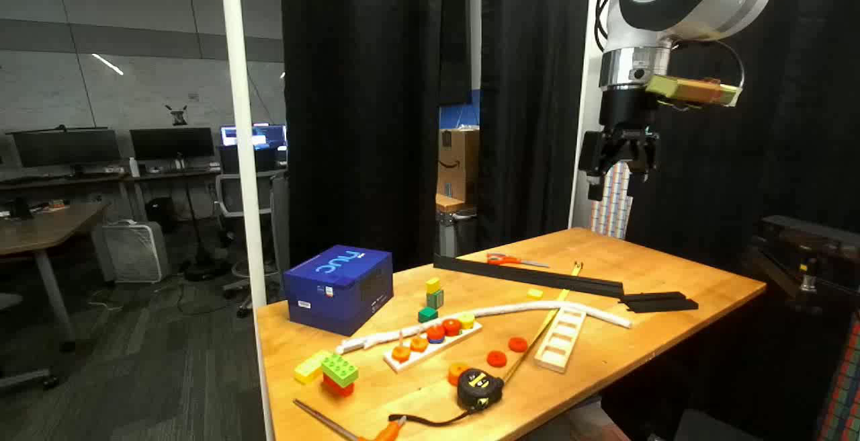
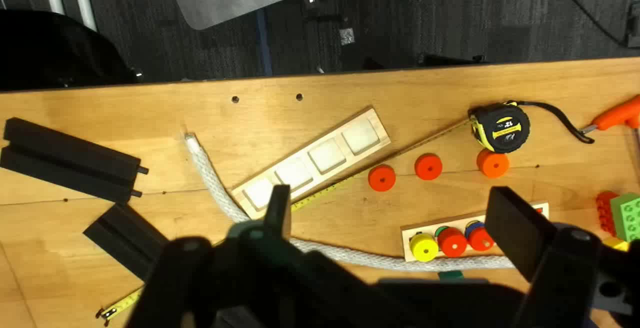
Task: Pick up the yellow block on the right and place it on top of the green block
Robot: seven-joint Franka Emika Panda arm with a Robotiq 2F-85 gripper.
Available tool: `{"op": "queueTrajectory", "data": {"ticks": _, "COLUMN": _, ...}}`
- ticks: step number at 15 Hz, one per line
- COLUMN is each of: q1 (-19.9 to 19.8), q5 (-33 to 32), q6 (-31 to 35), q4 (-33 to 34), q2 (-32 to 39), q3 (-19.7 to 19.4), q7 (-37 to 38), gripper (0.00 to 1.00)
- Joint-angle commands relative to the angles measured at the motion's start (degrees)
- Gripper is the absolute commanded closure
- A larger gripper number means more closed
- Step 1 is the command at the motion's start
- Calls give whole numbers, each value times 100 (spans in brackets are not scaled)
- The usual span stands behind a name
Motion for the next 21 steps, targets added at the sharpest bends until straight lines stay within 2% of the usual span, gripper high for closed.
{"op": "queueTrajectory", "data": {"ticks": 1, "q1": -15, "q5": 8, "q6": -10, "q4": 43, "q2": 13, "q3": 12, "q7": -10, "gripper": 0}}
{"op": "queueTrajectory", "data": {"ticks": 8, "q1": -14, "q5": 8, "q6": -12, "q4": 118, "q2": -28, "q3": 12, "q7": -10, "gripper": 0}}
{"op": "queueTrajectory", "data": {"ticks": 12, "q1": 14, "q5": -440, "q6": 702, "q4": -153, "q2": 21, "q3": 131, "q7": -272, "gripper": 0}}
{"op": "queueTrajectory", "data": {"ticks": 16, "q1": -37, "q5": -1304, "q6": 1864, "q4": -509, "q2": 214, "q3": 382, "q7": -169, "gripper": 0}}
{"op": "queueTrajectory", "data": {"ticks": 21, "q1": -125, "q5": -1892, "q6": 3085, "q4": -627, "q2": 875, "q3": 162, "q7": -421, "gripper": 0}}
